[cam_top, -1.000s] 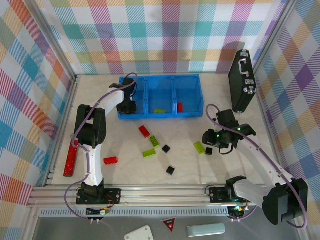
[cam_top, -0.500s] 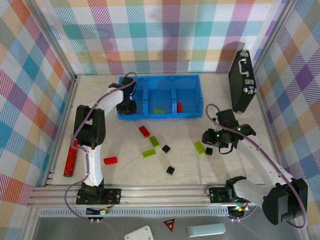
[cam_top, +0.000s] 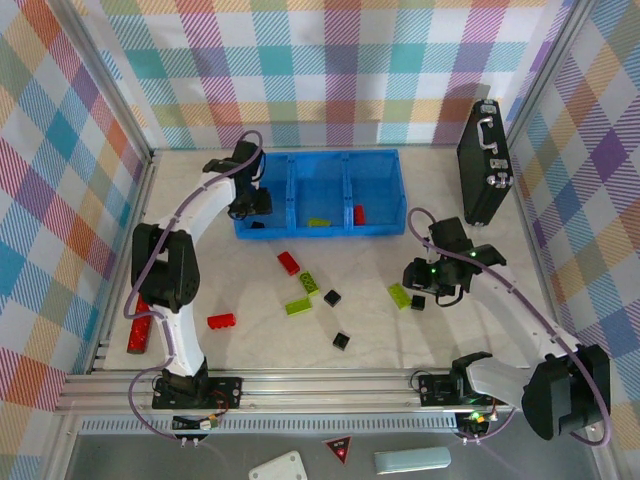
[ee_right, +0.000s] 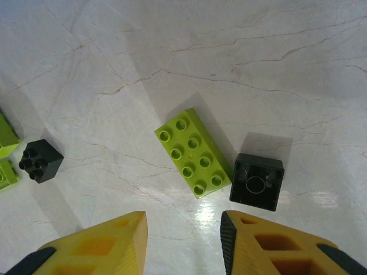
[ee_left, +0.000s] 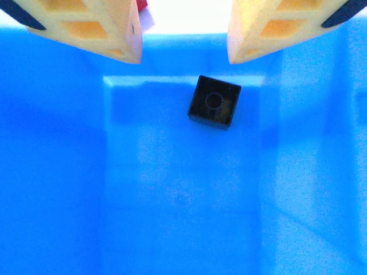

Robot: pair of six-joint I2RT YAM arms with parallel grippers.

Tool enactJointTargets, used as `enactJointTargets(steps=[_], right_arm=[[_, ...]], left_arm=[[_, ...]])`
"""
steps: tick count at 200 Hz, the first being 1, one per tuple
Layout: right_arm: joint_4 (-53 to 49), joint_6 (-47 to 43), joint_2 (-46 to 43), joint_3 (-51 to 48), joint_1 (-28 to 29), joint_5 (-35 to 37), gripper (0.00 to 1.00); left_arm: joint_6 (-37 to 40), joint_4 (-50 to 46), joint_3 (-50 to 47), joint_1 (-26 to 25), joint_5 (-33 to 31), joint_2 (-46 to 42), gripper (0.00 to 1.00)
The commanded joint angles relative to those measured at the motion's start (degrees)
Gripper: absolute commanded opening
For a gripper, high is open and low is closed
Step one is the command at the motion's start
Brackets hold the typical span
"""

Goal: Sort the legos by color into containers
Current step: Place the lego in the container, then pick up the lego from the center of the table.

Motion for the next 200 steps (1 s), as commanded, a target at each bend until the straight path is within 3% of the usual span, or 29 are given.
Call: enactJointTargets(steps=[1, 32, 84, 133, 200], right_arm=[[0.67, -0.4, 1.51, 0.07, 0.37, -1.44, 0.41], [0.53, -1.27, 4.99, 1.58, 0.92, -2.29, 0.4], [-2.92, -4.89, 11.91, 6.35, 4.42, 4.34, 0.41], [-6.05, -9.31, 19.67, 11.33, 7.87, 9.39, 0.43], [-8.83, -13.39, 27.53, 17.43, 10.18, 9.43, 0.48]], left_arm=[[-0.08, -1.3, -2.2, 0.57, 0.79, -4.31, 0.43], [-0.05, -1.03, -6.08, 1.24, 2.11, -9.01, 0.43], [1.09, -2.29, -12.82, 4.26, 3.52, -18.06, 0.44], [6.48, -4.49, -17.86, 6.72, 0.81, -25.25, 0.46], [12.47, 4.71, -28.86, 6.9, 3.58, -31.31, 0.48]])
